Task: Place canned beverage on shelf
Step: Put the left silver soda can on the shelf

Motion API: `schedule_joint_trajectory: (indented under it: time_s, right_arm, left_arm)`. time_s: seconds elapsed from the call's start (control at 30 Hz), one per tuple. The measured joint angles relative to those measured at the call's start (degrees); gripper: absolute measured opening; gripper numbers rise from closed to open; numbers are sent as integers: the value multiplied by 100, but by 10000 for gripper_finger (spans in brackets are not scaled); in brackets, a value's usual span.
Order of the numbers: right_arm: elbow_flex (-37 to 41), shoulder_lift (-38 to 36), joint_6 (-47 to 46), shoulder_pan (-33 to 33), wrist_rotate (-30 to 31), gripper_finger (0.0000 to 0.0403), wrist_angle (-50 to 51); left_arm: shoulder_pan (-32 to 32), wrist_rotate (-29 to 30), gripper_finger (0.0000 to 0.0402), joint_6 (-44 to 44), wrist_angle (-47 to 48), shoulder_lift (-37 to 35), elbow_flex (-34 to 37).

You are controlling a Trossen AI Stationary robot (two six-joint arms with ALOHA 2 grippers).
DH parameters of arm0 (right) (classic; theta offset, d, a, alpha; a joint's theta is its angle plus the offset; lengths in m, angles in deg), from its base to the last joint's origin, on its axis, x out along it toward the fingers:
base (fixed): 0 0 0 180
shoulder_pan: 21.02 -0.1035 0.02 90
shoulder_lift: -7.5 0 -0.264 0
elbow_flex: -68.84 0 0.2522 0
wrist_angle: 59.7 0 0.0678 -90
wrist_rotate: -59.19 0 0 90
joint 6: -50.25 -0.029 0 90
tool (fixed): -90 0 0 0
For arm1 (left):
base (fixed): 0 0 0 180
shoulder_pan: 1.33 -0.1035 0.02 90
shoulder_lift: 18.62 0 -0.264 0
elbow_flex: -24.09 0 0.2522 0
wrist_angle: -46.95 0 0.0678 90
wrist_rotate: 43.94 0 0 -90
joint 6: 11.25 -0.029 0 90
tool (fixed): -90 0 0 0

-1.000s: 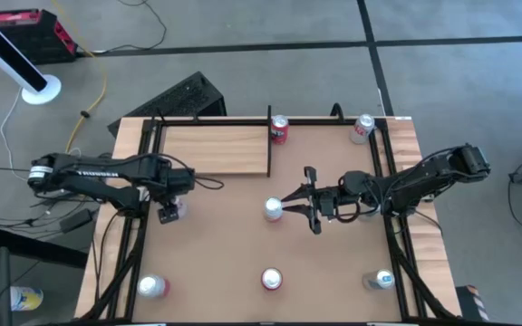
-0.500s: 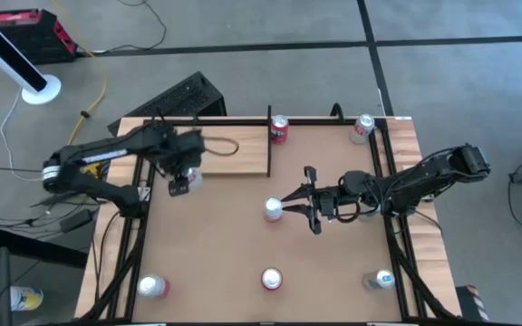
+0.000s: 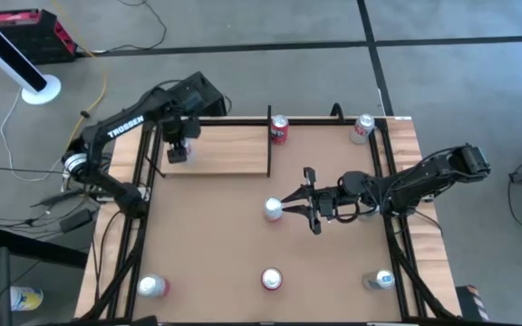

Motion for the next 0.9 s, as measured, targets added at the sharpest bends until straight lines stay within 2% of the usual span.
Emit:
schedule_joint_trajectory:
  time_s: [0.3,0.77,0.9]
  right_arm:
    - [0,0,0,1,0,127,-68]
    - [0,0,0,3,0,127,-147]
    - [0,0,0,3,-2,127,-142]
  left_arm:
    - [-641,-180,276,-365,-622,4,0]
    - [-891,-345,276,-498,-942,9,228]
    - [-891,-303,305,-507,-1065,9,260]
